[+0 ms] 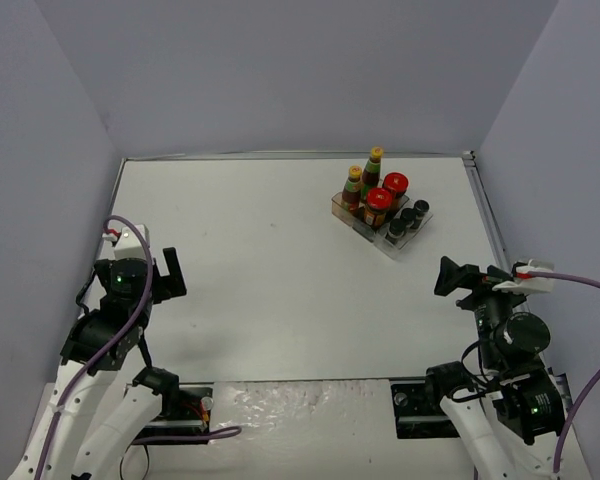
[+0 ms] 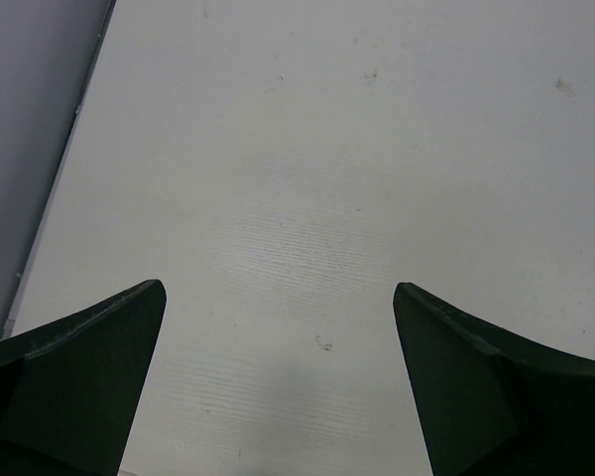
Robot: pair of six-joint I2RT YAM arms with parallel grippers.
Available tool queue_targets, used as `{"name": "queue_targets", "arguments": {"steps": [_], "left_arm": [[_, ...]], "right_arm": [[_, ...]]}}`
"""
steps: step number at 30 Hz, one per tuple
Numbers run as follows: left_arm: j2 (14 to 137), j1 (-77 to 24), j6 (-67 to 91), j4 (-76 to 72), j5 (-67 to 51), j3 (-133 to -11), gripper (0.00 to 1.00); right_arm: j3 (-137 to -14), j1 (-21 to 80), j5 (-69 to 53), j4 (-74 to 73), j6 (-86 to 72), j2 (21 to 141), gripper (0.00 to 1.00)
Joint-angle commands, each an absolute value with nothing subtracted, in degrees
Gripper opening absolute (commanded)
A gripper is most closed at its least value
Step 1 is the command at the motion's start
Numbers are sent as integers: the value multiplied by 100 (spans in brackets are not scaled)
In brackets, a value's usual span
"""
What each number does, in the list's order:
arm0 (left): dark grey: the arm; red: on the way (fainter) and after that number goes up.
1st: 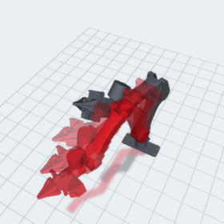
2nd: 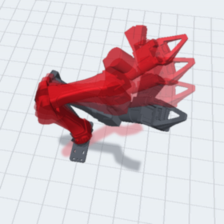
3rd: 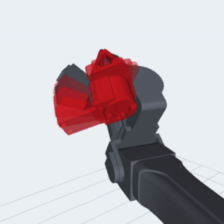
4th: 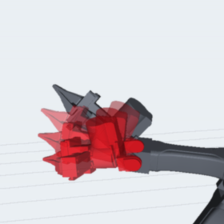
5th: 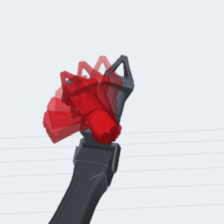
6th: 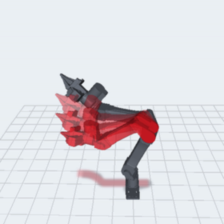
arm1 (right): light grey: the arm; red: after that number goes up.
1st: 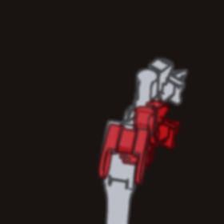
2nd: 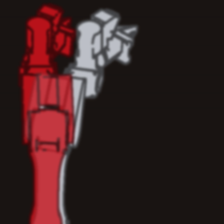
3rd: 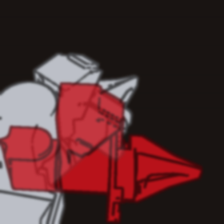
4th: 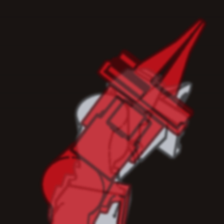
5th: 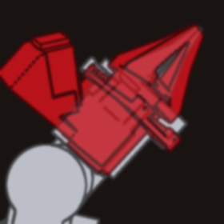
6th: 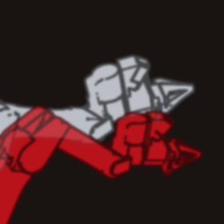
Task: Organize the condiment bottles
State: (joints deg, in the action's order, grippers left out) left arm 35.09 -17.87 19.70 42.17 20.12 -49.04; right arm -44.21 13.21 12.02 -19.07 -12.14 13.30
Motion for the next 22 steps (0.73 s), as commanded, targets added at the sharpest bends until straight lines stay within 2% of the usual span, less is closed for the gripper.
{"name": "queue_targets", "arguments": {"steps": [1,8,22], "left_arm": [[3384,-1758,2048,4096,2039,-5054,97],[3366,-1749,2120,4064,2096,-5054,97],[3460,-1749,2127,4008,2039,-5036,97]], "right_arm": [[-4421,1407,1231,-1502,-1274,1310,100],[-4362,1540,767,-1385,-1103,1419,100],[-4344,1453,837,-1380,-1121,1291,100]]}}
